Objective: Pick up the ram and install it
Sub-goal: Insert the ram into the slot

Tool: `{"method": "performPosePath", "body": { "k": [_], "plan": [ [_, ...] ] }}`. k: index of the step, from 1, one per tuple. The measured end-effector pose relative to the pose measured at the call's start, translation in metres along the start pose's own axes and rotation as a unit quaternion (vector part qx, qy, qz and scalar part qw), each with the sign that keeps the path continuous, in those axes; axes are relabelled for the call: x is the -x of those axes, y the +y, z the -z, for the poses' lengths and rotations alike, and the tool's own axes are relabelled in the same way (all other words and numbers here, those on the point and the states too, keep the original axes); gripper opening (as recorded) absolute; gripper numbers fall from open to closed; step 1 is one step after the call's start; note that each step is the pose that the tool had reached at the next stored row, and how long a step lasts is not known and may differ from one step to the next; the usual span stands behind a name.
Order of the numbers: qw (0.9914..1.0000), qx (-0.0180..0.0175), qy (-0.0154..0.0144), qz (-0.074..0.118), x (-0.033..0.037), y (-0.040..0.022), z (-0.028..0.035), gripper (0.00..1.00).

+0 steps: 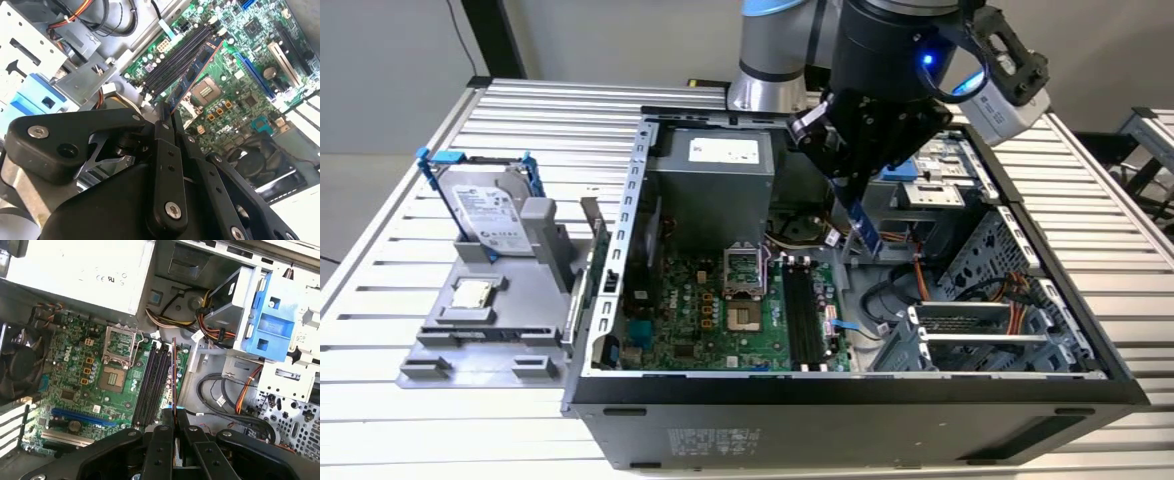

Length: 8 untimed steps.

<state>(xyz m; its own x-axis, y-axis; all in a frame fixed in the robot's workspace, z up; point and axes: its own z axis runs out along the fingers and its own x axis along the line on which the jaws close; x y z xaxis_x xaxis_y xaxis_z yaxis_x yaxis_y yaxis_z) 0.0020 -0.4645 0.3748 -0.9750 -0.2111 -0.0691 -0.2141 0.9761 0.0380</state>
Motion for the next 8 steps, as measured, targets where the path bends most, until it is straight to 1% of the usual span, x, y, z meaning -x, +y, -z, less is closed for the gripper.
{"method": "performPosePath", "body": {
  "k": [4, 8],
  "plan": [
    [0.99983, 0.0015, -0.0003, -0.018, -0.0003, 0.0001, 0.0, 0.0],
    [0.99929, 0.0029, -0.0007, -0.037, -0.0005, 0.0001, 0.0, 0.0]
  ]
}}
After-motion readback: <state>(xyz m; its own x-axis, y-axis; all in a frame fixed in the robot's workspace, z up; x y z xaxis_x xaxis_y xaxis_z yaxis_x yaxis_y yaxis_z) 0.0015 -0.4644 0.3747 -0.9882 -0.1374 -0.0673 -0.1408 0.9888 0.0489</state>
